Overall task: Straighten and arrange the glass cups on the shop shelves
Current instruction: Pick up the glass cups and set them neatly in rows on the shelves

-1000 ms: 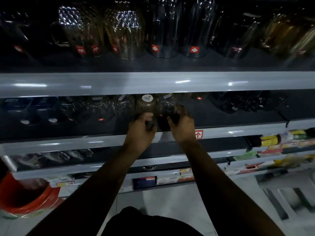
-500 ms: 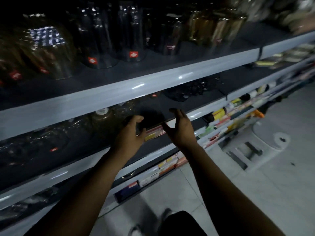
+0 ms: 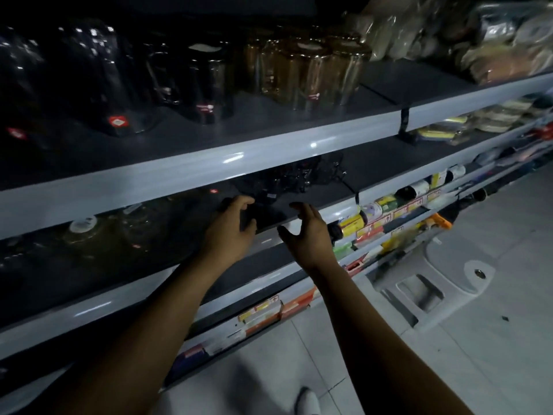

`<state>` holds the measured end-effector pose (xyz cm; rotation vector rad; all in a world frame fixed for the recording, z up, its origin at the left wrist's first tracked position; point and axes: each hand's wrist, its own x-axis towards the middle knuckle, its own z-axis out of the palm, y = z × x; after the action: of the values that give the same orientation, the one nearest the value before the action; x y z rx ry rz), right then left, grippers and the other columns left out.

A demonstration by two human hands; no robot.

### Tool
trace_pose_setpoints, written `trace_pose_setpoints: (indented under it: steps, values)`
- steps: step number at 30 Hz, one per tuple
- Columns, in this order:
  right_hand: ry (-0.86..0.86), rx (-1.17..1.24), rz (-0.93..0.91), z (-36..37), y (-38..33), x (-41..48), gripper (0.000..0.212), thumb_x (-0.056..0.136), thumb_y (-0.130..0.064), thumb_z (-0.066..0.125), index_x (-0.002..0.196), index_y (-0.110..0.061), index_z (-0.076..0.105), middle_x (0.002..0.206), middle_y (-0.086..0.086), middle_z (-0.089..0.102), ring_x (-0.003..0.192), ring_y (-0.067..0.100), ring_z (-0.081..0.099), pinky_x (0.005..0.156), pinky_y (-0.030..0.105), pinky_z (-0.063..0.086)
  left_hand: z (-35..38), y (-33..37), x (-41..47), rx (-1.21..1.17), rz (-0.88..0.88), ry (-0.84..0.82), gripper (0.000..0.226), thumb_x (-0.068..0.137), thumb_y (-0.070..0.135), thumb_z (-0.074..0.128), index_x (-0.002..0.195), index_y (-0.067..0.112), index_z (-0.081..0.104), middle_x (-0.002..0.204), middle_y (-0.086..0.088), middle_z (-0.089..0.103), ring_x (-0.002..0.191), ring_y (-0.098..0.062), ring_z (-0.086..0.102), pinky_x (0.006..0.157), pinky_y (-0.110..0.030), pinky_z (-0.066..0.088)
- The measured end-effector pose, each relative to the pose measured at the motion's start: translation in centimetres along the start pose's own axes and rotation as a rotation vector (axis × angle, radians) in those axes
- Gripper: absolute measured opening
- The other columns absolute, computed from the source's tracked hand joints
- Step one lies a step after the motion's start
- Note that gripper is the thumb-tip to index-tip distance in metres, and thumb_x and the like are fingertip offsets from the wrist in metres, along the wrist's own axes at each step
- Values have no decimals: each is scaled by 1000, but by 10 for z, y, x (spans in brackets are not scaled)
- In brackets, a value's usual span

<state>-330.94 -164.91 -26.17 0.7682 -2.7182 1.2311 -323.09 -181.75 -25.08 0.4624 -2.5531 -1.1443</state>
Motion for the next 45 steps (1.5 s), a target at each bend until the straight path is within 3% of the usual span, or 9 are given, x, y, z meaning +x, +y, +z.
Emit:
trace_pose_setpoints:
  steps: [9,13,17,24,29,34,38,41,45]
  values:
    - [-130,72,-75,-34,41,36,49,86,-12,77,131,-9,59,128,10,62,117,22,60,90,13,38,34,42,69,200,-112,67,49,94,18,66,141,14,54,141,-15,56,133,-37,47,111,-42,39]
    - [-148,119,-15,-34,49,36,48,86,-14,77,131,-11,59,128,7,61,116,20,61,88,18,43,38,35,81,224,-118,50,39,93,23,69,130,14,61,131,-12,63,127,-33,52,102,-36,43]
    - [-116,169,86,-26,50,36,55,86,-18,78,135,-13,54,129,5,62,116,19,61,92,28,50,38,33,83,186,-142,50,24,90,26,74,101,7,65,104,-11,67,97,-22,57,76,-28,37]
    - [-74,236,176,-2,42,30,56,86,-19,78,136,-13,52,127,3,63,114,19,62,94,36,54,39,7,61,93,-20,128,26,83,28,81,82,11,61,95,1,53,91,-18,52,70,-27,31]
    - [-38,358,233,5,34,25,44,86,-17,79,122,-27,55,116,-8,64,108,13,64,76,9,49,43,7,36,-204,-136,152,26,85,30,79,79,15,59,76,2,61,67,-3,54,58,-18,38]
    - [-77,621,309,1,20,29,43,87,-28,77,127,-27,59,116,-8,68,108,9,66,89,33,56,45,12,21,-950,-465,210,23,87,21,78,84,11,57,87,-11,67,92,-24,73,84,-39,62]
    - [-176,668,282,4,10,38,51,88,-32,78,133,-31,55,123,-8,66,113,8,65,95,36,57,55,11,17,-1355,-610,149,43,85,28,74,116,-2,64,114,-16,73,108,-26,71,80,-32,61]
    - [-195,649,246,10,5,42,58,86,-25,80,133,-35,48,108,-26,62,96,-16,63,82,13,53,59,7,14,-1489,-592,120,55,84,32,69,127,-1,62,123,-19,70,117,-26,68,83,-30,60]
    - [-166,604,195,16,1,50,63,81,-27,85,136,-25,53,110,-19,66,98,-15,63,77,11,51,47,1,18,-1454,-602,54,41,91,34,64,119,4,65,116,-18,73,110,-24,71,79,-27,60]
